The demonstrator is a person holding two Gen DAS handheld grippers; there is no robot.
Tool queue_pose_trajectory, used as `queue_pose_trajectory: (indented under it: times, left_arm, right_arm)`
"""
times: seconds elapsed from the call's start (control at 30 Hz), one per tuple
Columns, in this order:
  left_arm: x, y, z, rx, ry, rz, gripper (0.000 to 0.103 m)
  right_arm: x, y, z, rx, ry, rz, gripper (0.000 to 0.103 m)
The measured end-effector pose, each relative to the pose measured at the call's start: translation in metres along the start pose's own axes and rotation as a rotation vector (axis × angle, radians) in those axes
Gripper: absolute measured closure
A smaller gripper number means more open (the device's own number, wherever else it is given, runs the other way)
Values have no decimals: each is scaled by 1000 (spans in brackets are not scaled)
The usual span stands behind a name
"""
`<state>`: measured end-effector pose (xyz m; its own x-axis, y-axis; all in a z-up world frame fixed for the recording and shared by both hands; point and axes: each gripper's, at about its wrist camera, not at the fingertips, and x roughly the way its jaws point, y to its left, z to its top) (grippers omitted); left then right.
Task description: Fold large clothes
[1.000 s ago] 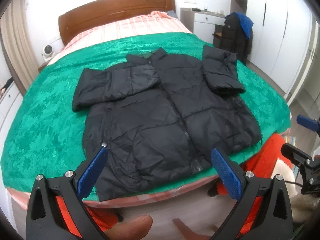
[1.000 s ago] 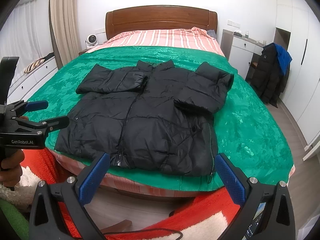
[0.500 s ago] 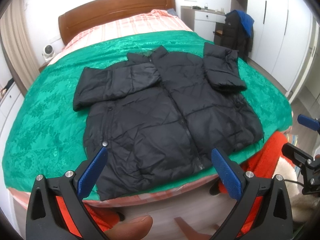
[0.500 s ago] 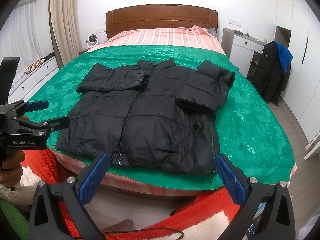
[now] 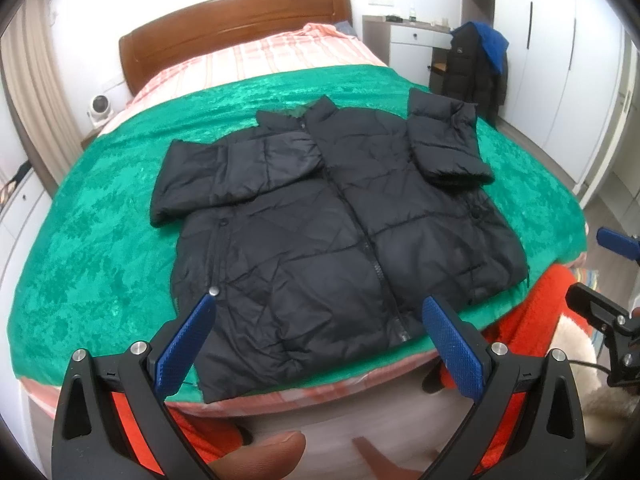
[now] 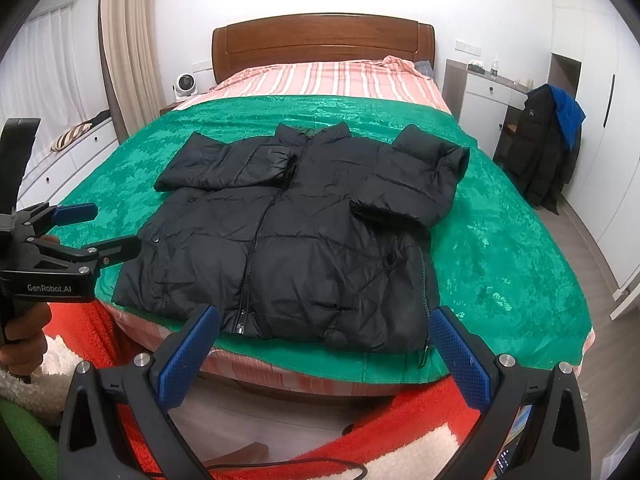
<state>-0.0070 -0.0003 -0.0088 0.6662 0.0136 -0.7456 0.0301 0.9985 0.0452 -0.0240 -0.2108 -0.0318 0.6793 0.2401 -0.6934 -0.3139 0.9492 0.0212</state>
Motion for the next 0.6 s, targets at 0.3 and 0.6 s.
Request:
queue_pose_trajectory:
  times: [0.3, 0.6]
  left_arm:
    - [2, 0, 0, 1, 18, 17, 0]
    - [12, 3, -4, 0, 62, 61, 0]
  right_arm:
    - [1, 2, 3, -10, -13, -12, 0]
    - [9, 7, 6, -28, 4, -3, 0]
